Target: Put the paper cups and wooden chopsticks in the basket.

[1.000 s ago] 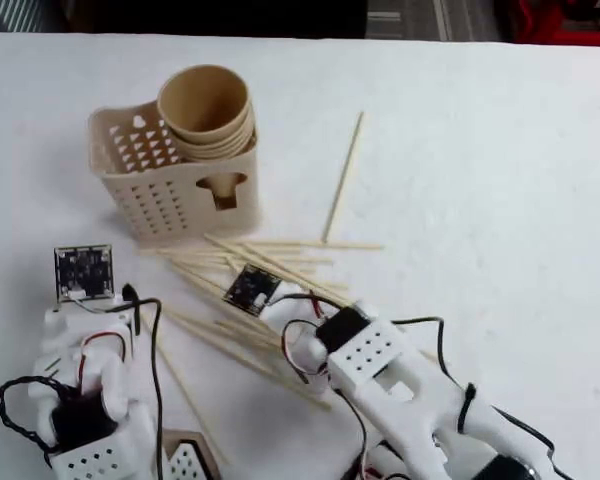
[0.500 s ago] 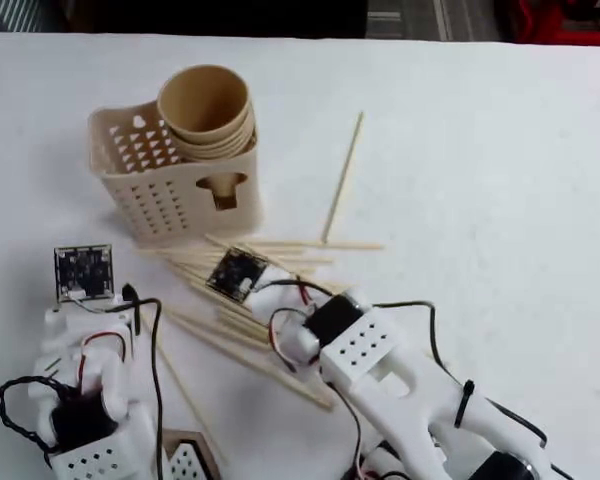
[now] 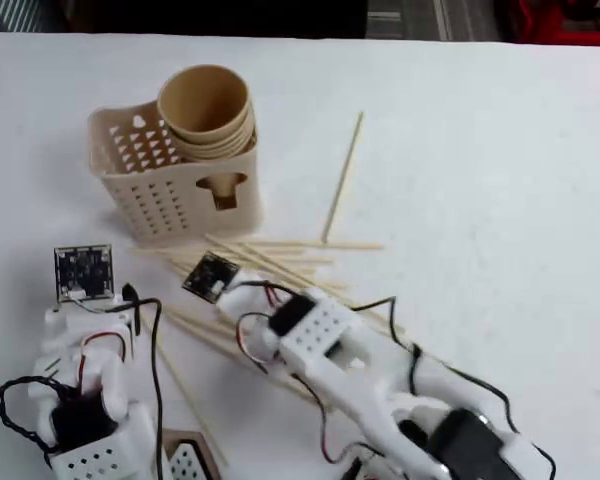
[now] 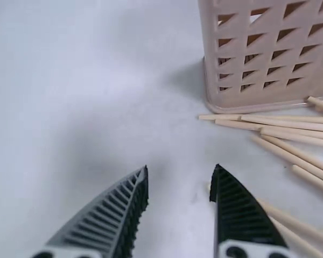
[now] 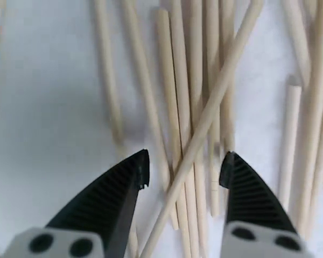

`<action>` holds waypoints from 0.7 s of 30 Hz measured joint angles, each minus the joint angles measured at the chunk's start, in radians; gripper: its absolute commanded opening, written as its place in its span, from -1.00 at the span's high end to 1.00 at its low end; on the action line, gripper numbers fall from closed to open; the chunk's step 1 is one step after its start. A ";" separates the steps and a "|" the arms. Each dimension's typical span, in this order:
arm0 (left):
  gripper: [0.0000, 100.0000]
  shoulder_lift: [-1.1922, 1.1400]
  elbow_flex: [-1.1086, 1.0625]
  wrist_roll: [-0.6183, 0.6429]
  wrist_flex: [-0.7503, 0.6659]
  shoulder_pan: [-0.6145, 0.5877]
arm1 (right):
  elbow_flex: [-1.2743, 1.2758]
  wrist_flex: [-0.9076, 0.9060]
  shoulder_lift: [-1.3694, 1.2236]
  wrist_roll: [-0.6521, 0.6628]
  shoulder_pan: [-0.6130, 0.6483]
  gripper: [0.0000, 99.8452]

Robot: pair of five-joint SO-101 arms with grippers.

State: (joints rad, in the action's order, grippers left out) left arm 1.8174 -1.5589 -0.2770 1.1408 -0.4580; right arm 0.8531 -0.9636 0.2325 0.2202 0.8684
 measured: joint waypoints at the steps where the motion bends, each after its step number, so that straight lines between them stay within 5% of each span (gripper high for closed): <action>1: 0.61 0.000 0.000 0.000 0.000 0.000 | -0.020 0.000 -0.032 0.000 -0.011 0.59; 7: 0.61 0.000 0.000 0.000 0.000 0.000 | -0.100 0.003 -0.153 0.015 -0.066 0.96; 21: 0.61 0.000 0.000 0.000 0.000 0.000 | -0.137 -0.078 -0.138 0.081 -0.132 0.97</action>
State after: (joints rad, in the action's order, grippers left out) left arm 1.8174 -1.5589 -0.2770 1.1408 -0.4580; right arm 0.7165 -1.0418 0.0944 0.3015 0.7365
